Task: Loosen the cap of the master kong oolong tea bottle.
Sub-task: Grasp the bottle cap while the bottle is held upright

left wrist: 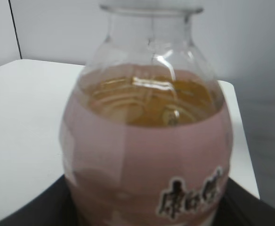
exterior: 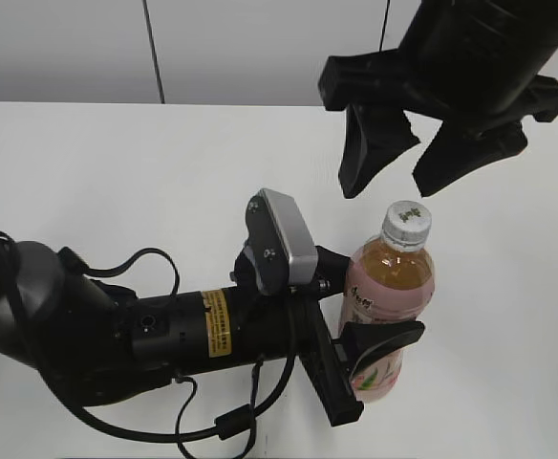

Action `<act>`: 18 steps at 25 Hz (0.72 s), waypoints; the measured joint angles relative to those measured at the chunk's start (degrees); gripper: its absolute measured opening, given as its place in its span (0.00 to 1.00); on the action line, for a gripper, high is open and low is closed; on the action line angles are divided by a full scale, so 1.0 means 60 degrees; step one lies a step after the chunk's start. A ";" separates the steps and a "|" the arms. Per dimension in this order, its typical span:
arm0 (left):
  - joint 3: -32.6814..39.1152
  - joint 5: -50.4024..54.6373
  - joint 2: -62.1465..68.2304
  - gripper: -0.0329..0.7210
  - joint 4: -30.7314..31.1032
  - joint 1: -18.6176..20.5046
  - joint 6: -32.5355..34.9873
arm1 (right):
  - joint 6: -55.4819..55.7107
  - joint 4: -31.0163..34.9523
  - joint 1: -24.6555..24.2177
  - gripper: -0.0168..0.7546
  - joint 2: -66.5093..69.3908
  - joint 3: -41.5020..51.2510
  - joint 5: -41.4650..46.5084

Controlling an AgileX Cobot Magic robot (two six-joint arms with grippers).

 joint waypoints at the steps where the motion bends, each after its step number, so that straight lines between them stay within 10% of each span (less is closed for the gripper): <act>1: 0.0000 0.0000 0.0000 0.57 0.0000 0.0000 0.0000 | 0.0009 -0.0046 0.0000 0.66 0.0000 0.0019 0.0000; 18: 0.0000 0.0000 0.0000 0.57 0.0010 0.0000 0.0000 | 0.0110 -0.0208 0.0000 0.66 -0.0167 0.0598 -0.0011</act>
